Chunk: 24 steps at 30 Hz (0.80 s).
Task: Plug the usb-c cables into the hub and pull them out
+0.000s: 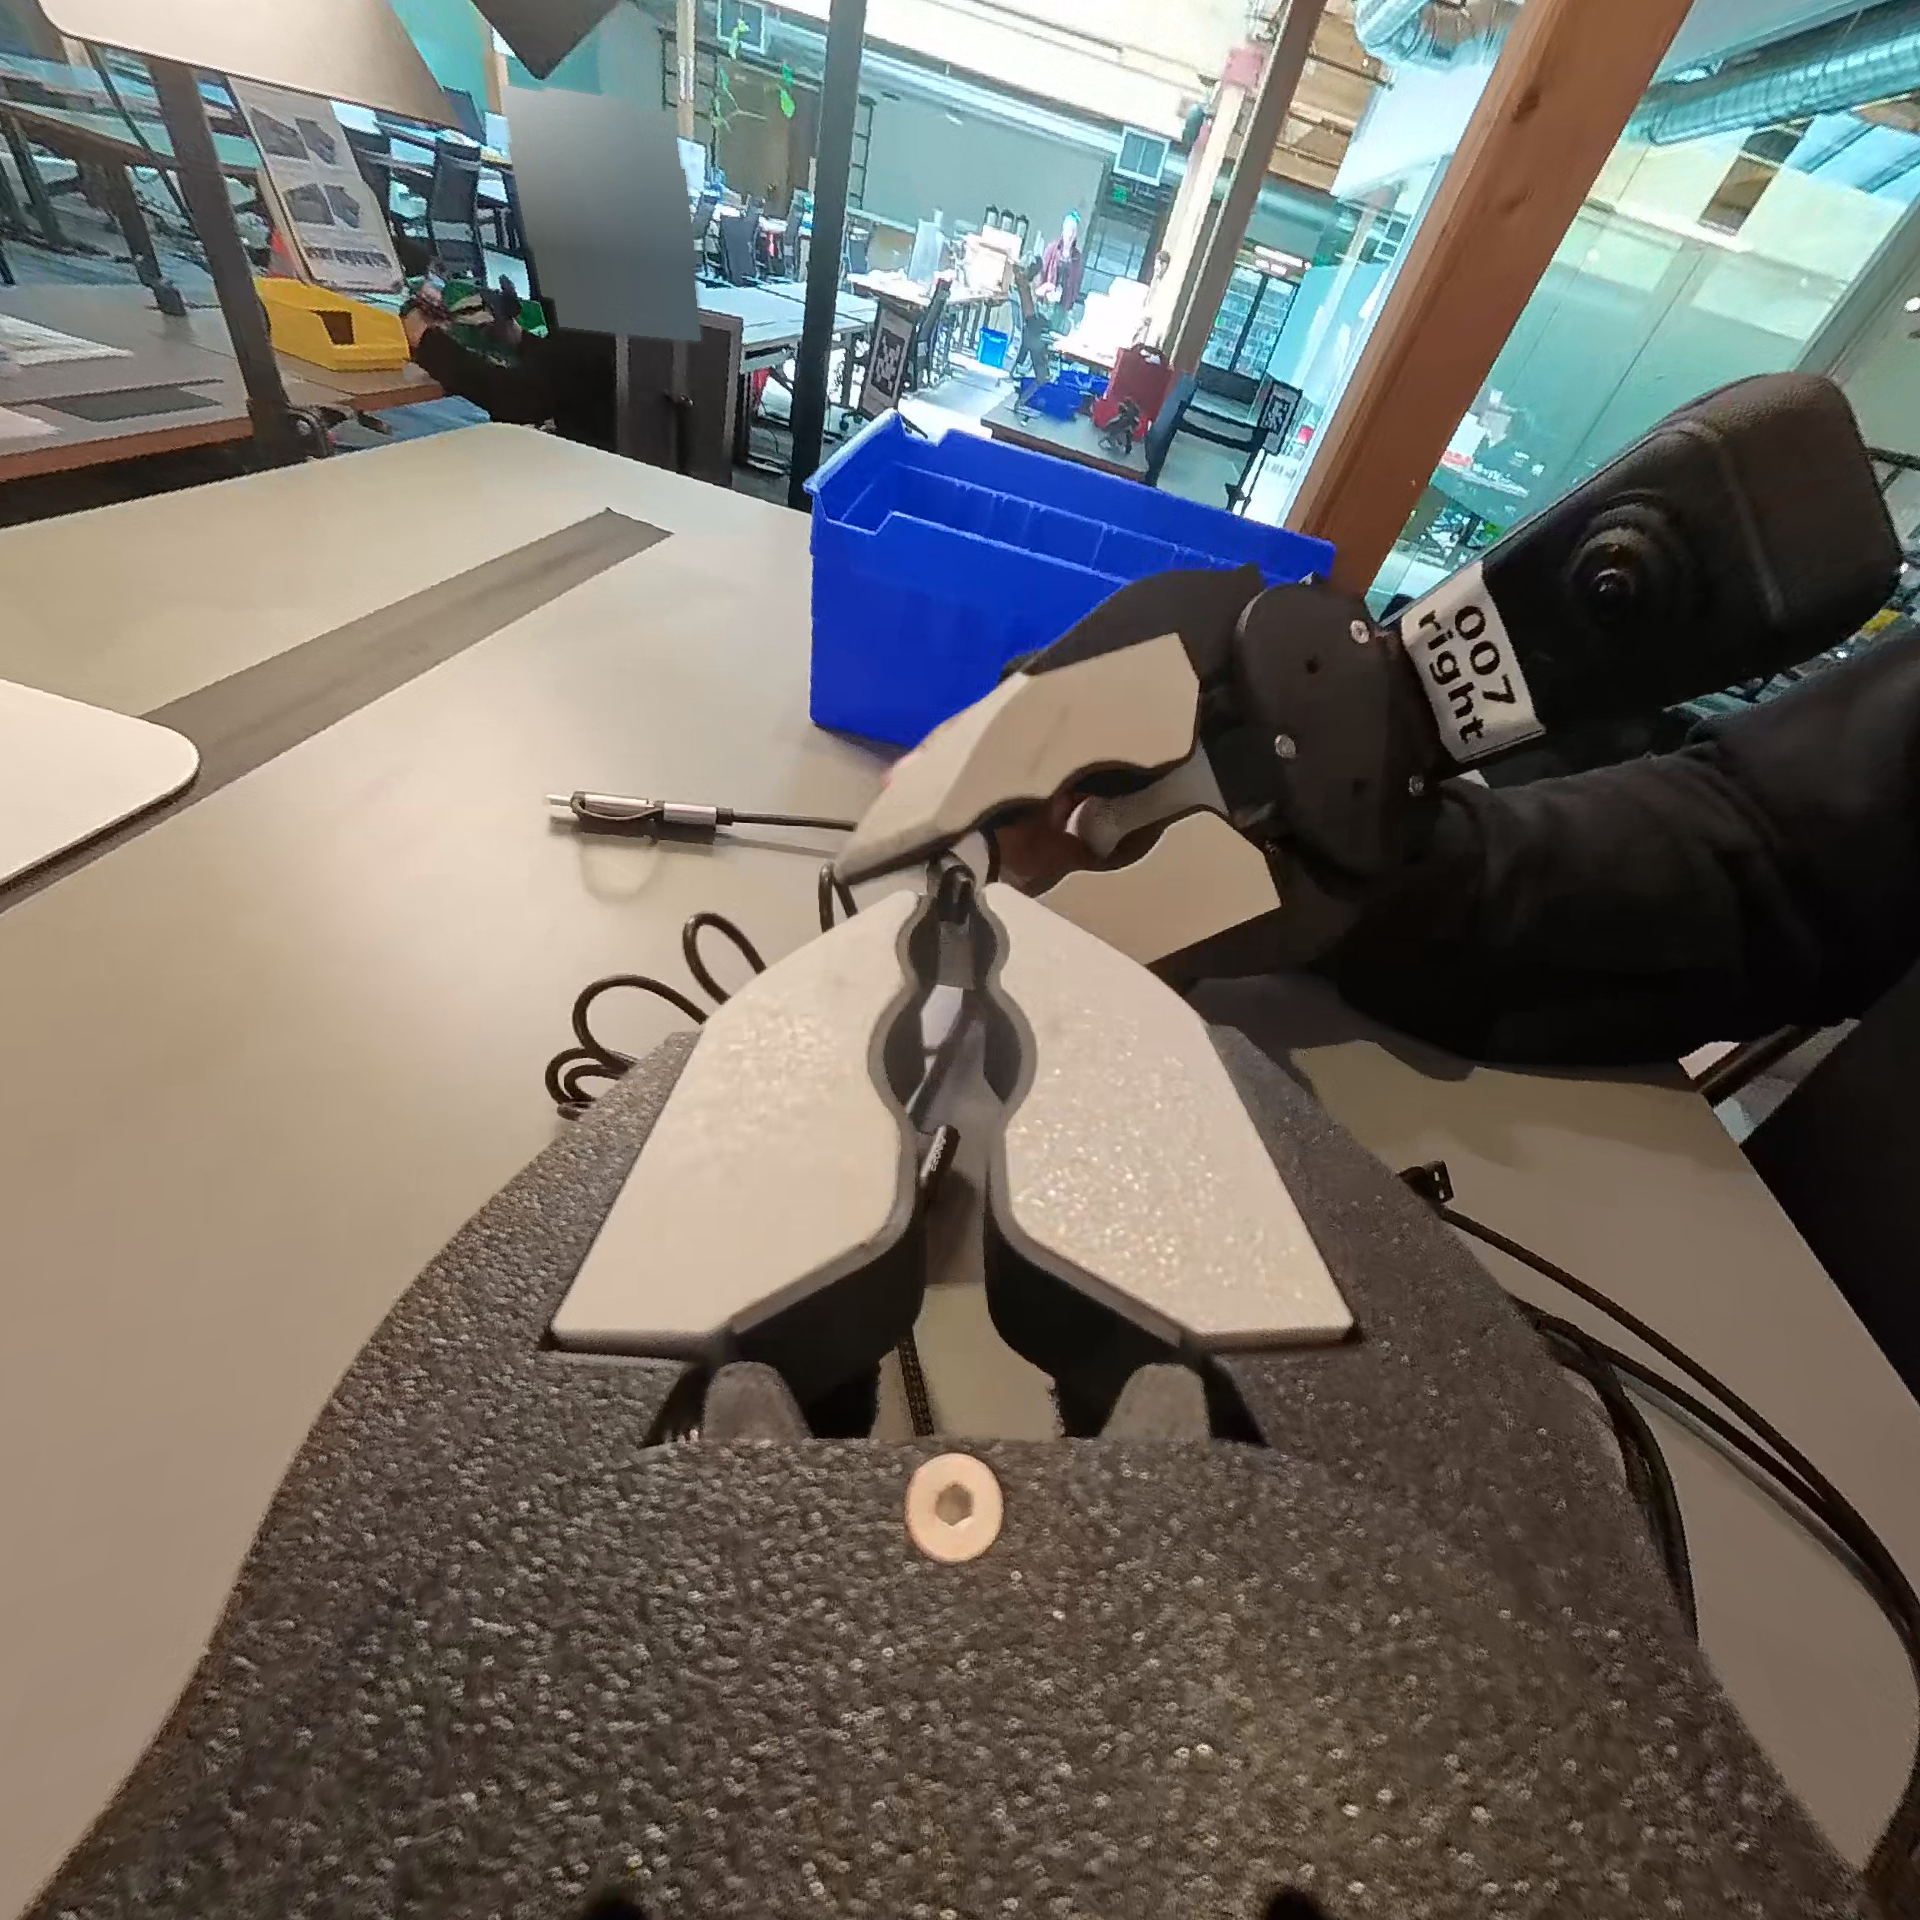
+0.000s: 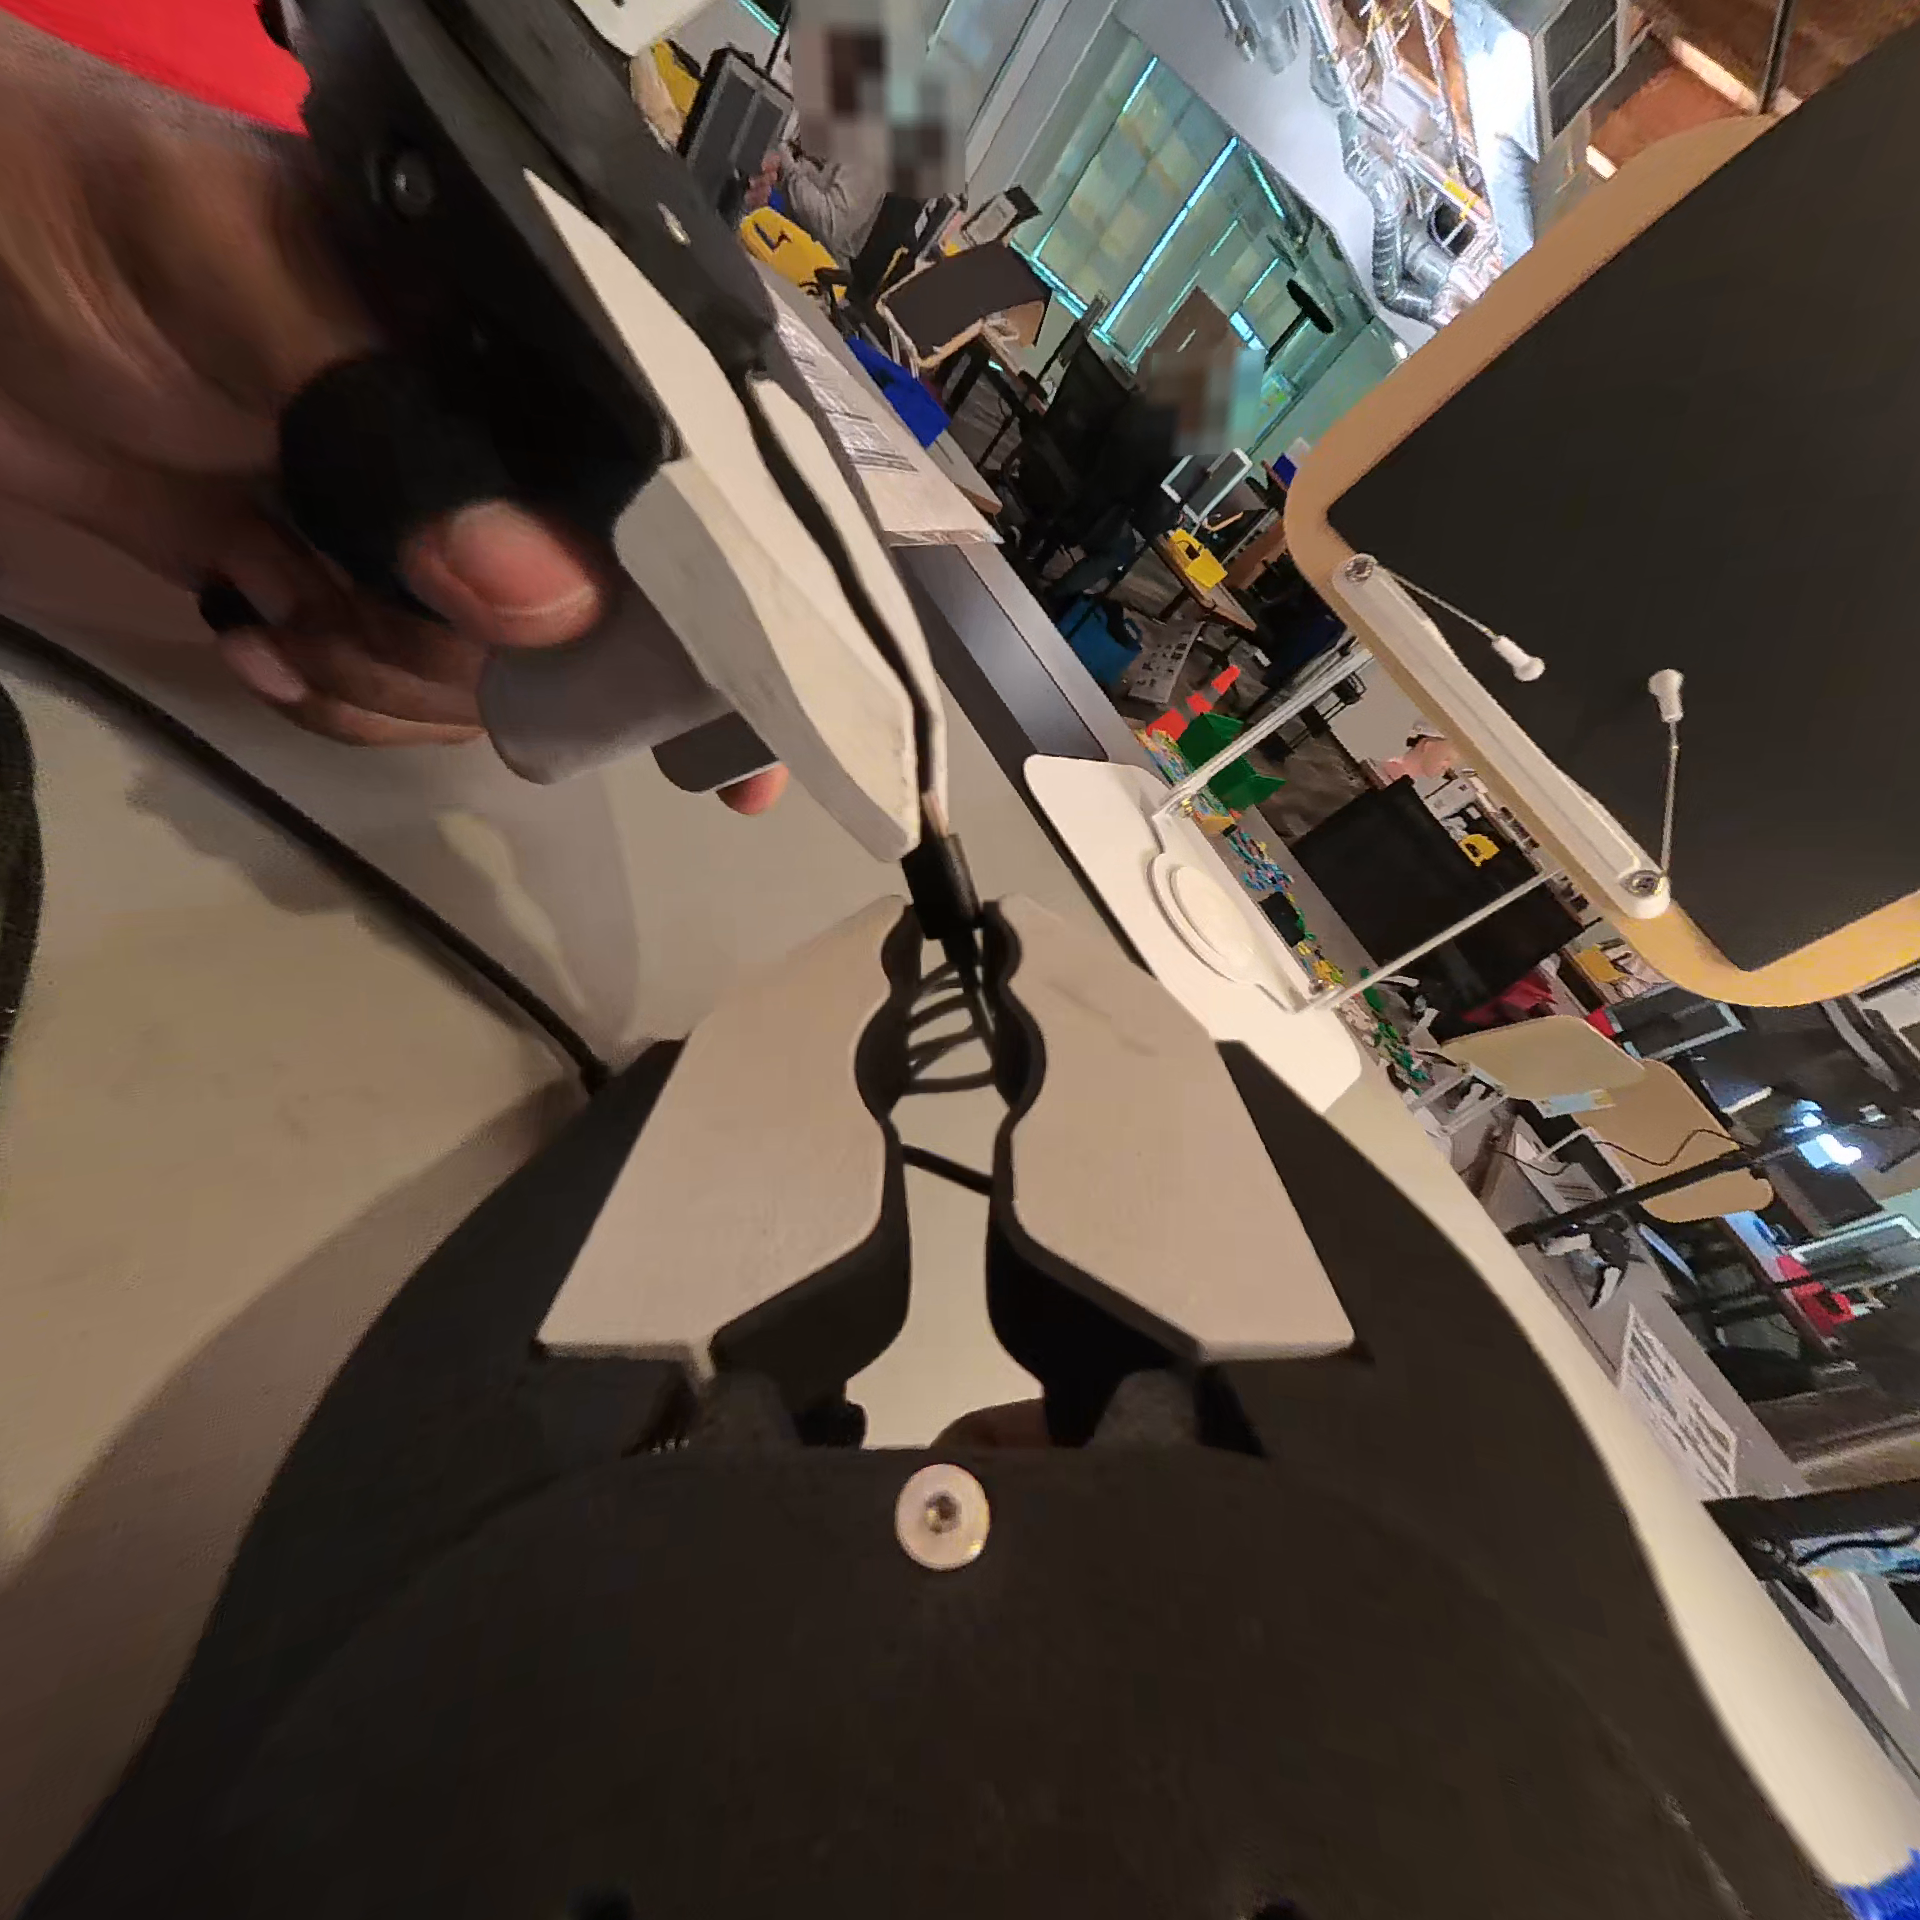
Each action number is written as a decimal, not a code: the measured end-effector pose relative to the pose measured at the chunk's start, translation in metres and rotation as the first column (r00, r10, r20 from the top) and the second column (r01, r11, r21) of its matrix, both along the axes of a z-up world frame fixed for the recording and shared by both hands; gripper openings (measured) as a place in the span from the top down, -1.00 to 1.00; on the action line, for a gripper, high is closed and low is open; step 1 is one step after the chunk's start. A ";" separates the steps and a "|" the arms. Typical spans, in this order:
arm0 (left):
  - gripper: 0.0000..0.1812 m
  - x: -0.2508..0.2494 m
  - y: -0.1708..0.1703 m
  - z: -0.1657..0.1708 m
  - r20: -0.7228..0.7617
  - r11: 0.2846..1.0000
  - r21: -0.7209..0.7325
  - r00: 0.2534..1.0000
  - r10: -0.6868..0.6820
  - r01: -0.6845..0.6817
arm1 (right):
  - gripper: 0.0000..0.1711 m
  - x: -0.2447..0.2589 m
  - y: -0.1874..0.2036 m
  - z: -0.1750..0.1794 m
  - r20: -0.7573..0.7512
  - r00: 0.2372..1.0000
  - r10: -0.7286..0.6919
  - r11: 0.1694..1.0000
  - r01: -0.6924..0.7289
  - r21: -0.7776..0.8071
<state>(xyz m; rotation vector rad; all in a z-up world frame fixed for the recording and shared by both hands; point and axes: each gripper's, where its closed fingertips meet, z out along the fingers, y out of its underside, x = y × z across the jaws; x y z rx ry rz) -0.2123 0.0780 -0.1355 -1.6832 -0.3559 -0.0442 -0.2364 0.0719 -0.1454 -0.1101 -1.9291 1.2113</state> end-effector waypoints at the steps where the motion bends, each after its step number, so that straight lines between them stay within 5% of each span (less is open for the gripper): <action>1: 0.93 -0.001 0.000 0.001 0.002 1.000 0.012 1.000 0.005 -0.005 | 0.89 -0.001 0.000 0.000 0.012 1.000 -0.006 1.000 0.006 -0.010; 8: 0.73 -0.014 0.000 0.001 0.065 0.994 0.079 0.995 0.073 -0.078 | 0.89 -0.012 0.008 0.000 0.188 0.981 -0.044 0.988 0.070 -0.136; 19: 0.92 -0.010 0.008 0.005 0.079 0.989 0.142 0.996 0.040 -0.051 | 0.89 -0.003 -0.002 0.002 0.176 0.984 0.005 0.989 0.021 -0.147; 24: 0.93 -0.011 -0.003 0.017 0.079 0.982 0.185 0.996 0.031 -0.046 | 0.71 -0.002 0.001 -0.004 0.212 0.977 0.038 0.994 -0.014 -0.111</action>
